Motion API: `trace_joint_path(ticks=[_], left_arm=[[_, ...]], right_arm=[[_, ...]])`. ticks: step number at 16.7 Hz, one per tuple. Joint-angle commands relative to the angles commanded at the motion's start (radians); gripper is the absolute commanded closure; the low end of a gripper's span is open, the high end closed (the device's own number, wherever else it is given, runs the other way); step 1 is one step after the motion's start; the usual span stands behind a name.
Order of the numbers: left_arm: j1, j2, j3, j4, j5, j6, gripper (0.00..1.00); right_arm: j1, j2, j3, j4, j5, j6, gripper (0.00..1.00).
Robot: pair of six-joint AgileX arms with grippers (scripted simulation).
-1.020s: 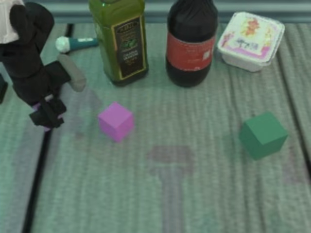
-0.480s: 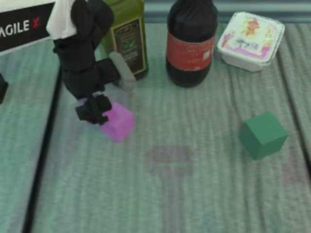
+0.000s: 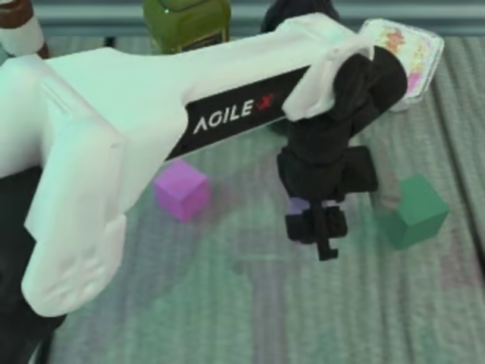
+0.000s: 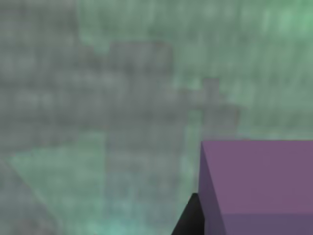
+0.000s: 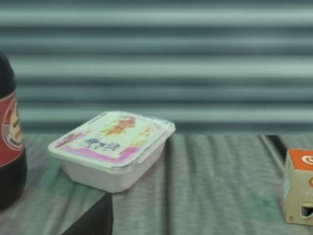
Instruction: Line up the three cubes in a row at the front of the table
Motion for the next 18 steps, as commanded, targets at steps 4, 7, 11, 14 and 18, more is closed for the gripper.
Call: trace_joint_path(ticks=[4,7,11,14,18], left_arm=[[-0.074,0.025,0.062,-0.023,-0.002,-0.024,1.00],[-0.072,0.020,0.060,-0.021,-0.001,-0.022,1.00],[-0.070,0.039,0.005,0.052,-0.001,-0.026,1.00],[-0.074,0.071,-0.070,0.161,-0.001,-0.026,1.00],[-0.077,0.089,-0.106,0.209,-0.001,-0.026,1.00]], right_arm=[[0.000,0.000,0.000,0.000,0.000,0.000,0.00],[0.000,0.000,0.000,0.000,0.000,0.000,0.00],[0.000,0.000,0.000,0.000,0.000,0.000,0.00],[0.000,0.000,0.000,0.000,0.000,0.000,0.00],[0.000,0.000,0.000,0.000,0.000,0.000,0.00]])
